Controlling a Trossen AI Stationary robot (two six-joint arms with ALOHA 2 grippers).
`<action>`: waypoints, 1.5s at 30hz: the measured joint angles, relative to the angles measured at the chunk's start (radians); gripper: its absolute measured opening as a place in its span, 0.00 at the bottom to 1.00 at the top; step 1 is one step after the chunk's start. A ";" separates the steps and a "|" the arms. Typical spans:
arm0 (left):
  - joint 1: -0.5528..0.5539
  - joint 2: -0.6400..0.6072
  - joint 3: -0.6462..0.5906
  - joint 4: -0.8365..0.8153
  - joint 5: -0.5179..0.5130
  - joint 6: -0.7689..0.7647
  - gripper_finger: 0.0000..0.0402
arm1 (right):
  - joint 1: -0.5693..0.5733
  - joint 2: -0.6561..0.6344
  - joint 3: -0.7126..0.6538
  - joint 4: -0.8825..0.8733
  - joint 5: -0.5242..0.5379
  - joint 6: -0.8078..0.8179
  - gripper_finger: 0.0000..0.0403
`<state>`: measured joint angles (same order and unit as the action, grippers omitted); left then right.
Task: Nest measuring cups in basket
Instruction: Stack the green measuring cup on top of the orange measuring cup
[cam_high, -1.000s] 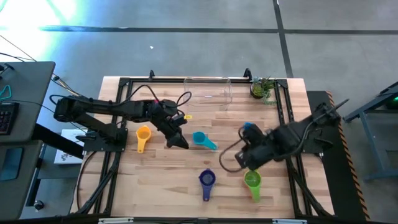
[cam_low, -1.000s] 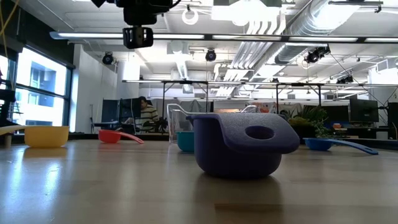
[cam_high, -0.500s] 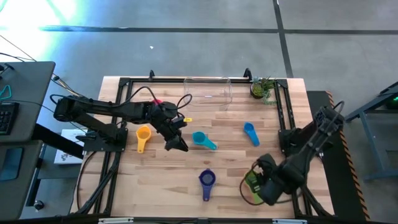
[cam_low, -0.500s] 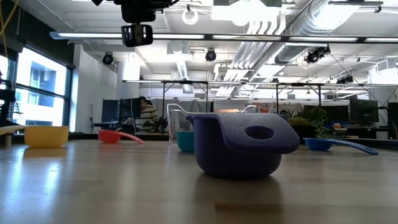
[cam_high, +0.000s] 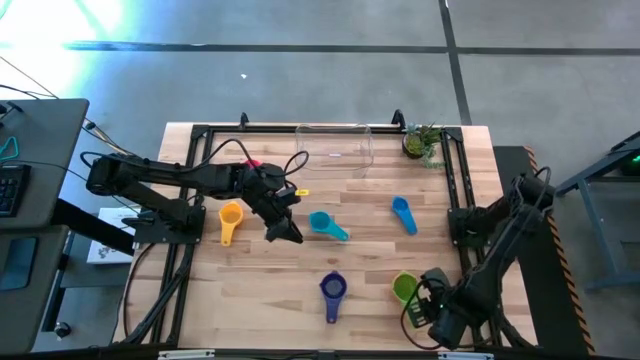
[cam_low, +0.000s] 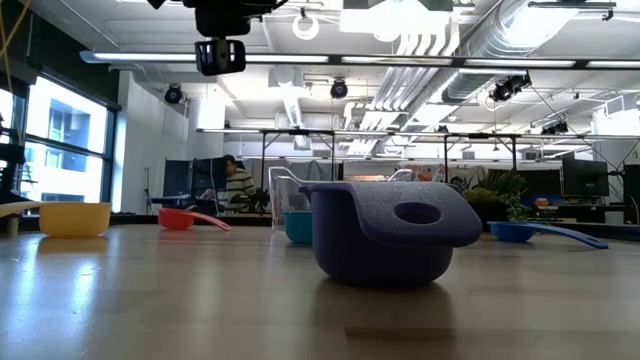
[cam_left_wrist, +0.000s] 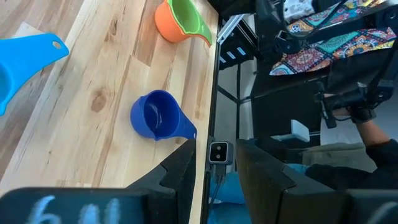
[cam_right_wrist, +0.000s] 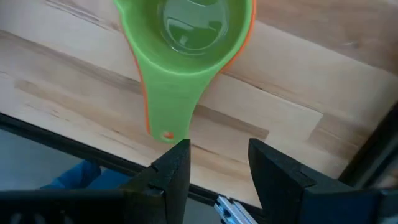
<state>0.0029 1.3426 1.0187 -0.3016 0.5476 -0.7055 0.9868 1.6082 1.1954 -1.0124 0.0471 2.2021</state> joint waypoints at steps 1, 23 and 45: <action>0.000 0.000 0.000 0.000 0.000 0.000 0.26 | 0.002 0.003 -0.012 0.016 -0.003 0.000 0.38; 0.000 0.000 0.000 0.009 -0.002 -0.026 0.26 | -0.005 0.114 -0.035 0.048 -0.051 -0.002 0.38; 0.000 0.000 0.000 0.008 -0.002 -0.025 0.26 | -0.032 0.114 -0.034 0.081 -0.023 -0.030 0.38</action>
<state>0.0032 1.3426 1.0187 -0.2932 0.5457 -0.7306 0.9550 1.7218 1.1610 -0.9317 0.0242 2.1717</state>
